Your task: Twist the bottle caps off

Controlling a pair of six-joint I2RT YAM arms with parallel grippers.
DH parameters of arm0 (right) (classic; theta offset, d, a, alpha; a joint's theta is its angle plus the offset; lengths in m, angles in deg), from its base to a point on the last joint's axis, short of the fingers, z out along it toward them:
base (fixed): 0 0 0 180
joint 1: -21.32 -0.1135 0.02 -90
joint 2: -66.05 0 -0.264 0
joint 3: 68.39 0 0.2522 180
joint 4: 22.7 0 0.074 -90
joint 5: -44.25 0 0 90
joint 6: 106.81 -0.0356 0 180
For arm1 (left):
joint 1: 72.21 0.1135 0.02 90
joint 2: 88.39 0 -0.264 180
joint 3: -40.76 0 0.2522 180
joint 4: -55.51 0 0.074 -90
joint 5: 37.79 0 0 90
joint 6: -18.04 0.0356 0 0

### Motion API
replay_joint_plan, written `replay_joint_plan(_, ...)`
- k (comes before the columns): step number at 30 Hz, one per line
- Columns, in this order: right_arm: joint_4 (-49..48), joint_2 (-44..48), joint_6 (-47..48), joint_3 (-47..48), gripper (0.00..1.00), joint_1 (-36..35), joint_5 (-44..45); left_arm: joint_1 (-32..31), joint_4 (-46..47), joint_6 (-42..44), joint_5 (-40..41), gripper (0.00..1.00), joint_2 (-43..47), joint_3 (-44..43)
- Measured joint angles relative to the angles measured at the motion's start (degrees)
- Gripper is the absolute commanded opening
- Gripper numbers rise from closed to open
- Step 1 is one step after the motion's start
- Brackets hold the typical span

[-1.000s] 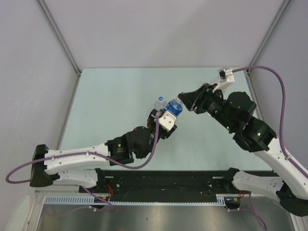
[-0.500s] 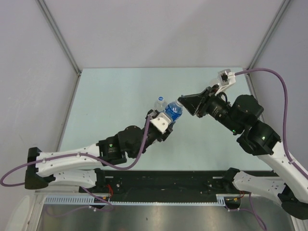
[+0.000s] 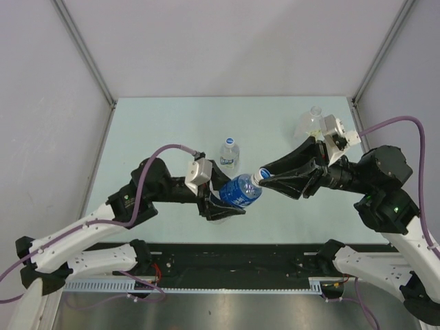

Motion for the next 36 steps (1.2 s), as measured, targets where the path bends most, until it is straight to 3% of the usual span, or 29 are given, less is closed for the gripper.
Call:
replay_joint_plan(7,-4.02,-0.50,0.55,0.00,0.00,0.42,-13.33,4.22,3.93,-9.22,-21.16,0.00,-3.21,-0.94)
replay_joint_plan(12,-5.53,-0.22,1.31,-0.02,0.00,0.52,-19.15,4.72,7.61,-13.66,-29.22,0.00,-5.77,-1.44)
replay_joint_plan(22,-5.97,0.46,2.47,-0.46,0.00,2.23,-25.05,5.81,9.97,-16.61,-36.06,0.00,-8.68,-2.08)
replay_joint_plan(36,-5.99,0.90,2.84,-1.44,0.00,5.92,-27.36,8.83,10.38,-16.98,-38.51,0.00,-9.79,-2.08)
